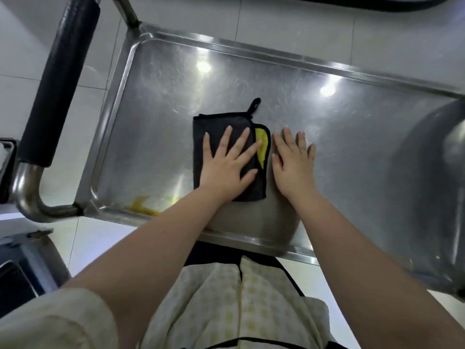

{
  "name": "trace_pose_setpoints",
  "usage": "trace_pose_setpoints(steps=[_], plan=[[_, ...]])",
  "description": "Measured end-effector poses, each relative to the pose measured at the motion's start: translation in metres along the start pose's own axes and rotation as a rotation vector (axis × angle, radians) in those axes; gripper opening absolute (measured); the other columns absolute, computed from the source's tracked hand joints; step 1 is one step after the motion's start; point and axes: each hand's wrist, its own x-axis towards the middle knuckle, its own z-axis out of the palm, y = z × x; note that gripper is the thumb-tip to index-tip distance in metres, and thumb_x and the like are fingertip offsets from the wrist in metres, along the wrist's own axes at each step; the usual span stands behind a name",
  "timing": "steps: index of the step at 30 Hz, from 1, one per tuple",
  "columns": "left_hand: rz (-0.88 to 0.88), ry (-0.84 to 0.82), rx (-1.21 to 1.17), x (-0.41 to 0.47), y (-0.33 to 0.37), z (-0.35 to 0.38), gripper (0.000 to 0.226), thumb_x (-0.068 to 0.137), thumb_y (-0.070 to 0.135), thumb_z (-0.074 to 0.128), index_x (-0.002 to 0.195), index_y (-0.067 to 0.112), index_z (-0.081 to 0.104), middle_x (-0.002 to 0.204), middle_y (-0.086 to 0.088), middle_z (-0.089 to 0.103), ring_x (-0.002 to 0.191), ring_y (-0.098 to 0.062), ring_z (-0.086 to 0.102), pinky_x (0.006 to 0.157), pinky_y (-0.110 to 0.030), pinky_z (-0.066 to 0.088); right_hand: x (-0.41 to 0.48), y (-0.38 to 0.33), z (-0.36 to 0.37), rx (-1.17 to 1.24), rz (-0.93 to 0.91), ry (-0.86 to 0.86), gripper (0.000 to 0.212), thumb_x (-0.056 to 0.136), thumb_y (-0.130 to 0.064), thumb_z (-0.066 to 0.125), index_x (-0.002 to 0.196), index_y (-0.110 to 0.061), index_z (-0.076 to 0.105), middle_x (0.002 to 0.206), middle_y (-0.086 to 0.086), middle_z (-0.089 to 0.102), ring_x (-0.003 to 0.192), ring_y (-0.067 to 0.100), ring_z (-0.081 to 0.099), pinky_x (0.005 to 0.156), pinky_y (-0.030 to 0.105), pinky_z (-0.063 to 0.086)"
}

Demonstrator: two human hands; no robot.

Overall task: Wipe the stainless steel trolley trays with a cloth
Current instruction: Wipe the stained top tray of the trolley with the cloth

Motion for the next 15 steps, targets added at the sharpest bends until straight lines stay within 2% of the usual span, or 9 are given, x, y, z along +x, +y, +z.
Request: trace_pose_setpoints(steps=[2, 5, 7, 10, 15], plan=[[-0.005, 0.005, -0.009, 0.005, 0.013, 0.0, 0.066, 0.093, 0.065, 0.023, 0.153, 0.043, 0.009, 0.164, 0.006, 0.004, 0.15, -0.031, -0.002, 0.112, -0.067, -0.004, -0.023, 0.015, 0.001, -0.057, 0.06, 0.025, 0.055, 0.1, -0.042, 0.023, 0.154, -0.032, 0.022, 0.163, -0.004, 0.015, 0.149, 0.032, 0.003, 0.115, 0.057, -0.008], [0.055, -0.012, 0.025, 0.004, 0.035, 0.001, 0.066, 0.093, 0.064, 0.018, 0.154, 0.041, 0.004, 0.164, 0.005, 0.0, 0.149, -0.032, -0.007, 0.11, -0.069, -0.004, -0.057, 0.021, 0.014, -0.171, 0.089, 0.03, 0.057, 0.1, -0.047, 0.015, 0.155, -0.036, 0.007, 0.164, -0.005, 0.004, 0.147, 0.043, -0.006, 0.11, 0.059, -0.019], [0.109, -0.029, 0.035, -0.003, 0.051, 0.002, 0.066, 0.094, 0.06, 0.017, 0.155, 0.037, 0.003, 0.164, 0.005, 0.0, 0.149, -0.031, -0.007, 0.11, -0.07, -0.003, -0.059, 0.022, 0.019, -0.185, 0.078, 0.037, 0.058, 0.1, -0.046, 0.014, 0.155, -0.032, 0.006, 0.164, -0.003, 0.003, 0.146, 0.045, -0.006, 0.112, 0.064, -0.013], [0.083, -0.013, -0.006, -0.013, 0.056, 0.003, 0.064, 0.095, 0.059, 0.019, 0.154, 0.039, 0.003, 0.164, 0.007, 0.002, 0.15, -0.029, -0.004, 0.109, -0.072, -0.002, -0.056, 0.022, 0.019, -0.166, 0.075, 0.056, 0.057, 0.1, -0.045, 0.014, 0.156, -0.032, 0.007, 0.164, -0.003, 0.003, 0.147, 0.044, -0.006, 0.113, 0.067, -0.005], [0.017, -0.022, 0.003, -0.045, 0.001, 0.003, 0.065, 0.092, 0.066, 0.025, 0.152, 0.047, 0.007, 0.163, 0.01, 0.003, 0.15, -0.025, -0.002, 0.109, -0.072, -0.001, -0.055, 0.019, 0.019, -0.152, 0.118, 0.039, 0.056, 0.1, -0.049, 0.014, 0.153, -0.042, -0.002, 0.163, -0.01, -0.005, 0.147, 0.036, -0.015, 0.113, 0.059, -0.015]])
